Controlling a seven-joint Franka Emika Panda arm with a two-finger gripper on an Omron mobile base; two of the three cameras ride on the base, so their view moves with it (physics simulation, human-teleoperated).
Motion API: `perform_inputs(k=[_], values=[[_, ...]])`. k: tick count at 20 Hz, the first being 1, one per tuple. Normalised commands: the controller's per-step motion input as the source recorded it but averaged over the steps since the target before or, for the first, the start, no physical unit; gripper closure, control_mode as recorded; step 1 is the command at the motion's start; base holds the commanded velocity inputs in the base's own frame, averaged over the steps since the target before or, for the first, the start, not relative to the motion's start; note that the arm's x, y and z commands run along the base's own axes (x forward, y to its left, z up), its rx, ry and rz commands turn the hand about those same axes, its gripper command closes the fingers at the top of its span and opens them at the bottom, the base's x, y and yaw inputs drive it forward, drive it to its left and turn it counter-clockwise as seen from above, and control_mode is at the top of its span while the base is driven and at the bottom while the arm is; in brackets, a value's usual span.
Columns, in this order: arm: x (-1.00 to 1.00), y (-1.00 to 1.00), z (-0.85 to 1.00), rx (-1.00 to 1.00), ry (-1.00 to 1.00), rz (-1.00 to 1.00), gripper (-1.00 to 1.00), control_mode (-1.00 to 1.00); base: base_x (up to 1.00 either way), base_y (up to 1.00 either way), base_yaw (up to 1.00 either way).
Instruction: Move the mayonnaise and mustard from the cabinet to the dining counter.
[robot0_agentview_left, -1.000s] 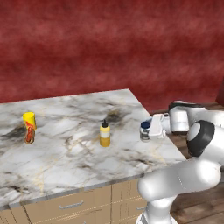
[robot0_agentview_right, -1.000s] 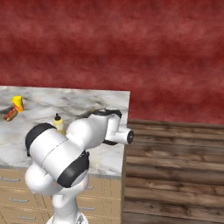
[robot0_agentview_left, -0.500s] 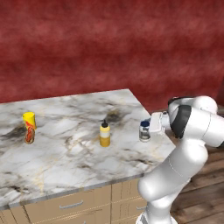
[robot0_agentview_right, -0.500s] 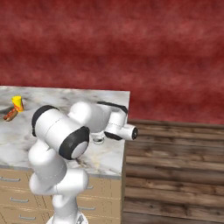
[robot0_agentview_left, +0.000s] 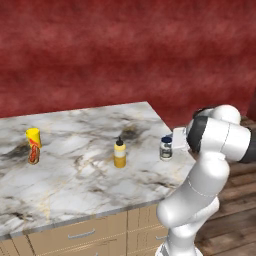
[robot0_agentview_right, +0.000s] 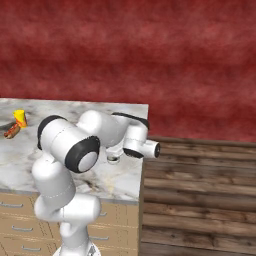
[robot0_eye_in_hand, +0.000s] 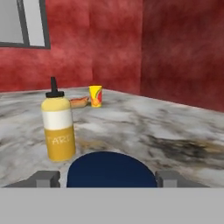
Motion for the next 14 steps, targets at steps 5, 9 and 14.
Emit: perform_inputs(k=[5, 9, 14], values=[[-0.22, -0.03, 0.19, 0.00, -0.02, 0.03, -1.00, -1.00, 0.00, 0.00, 0.00], [-0.33, 0.00, 0.26, 0.00, -0.03, 0.05, -1.00, -1.00, 0.00, 0.00, 0.00], [-0.23, 0.00, 0.60, 0.07, -0.02, 0.05, -1.00, -1.00, 0.00, 0.00, 0.00]])
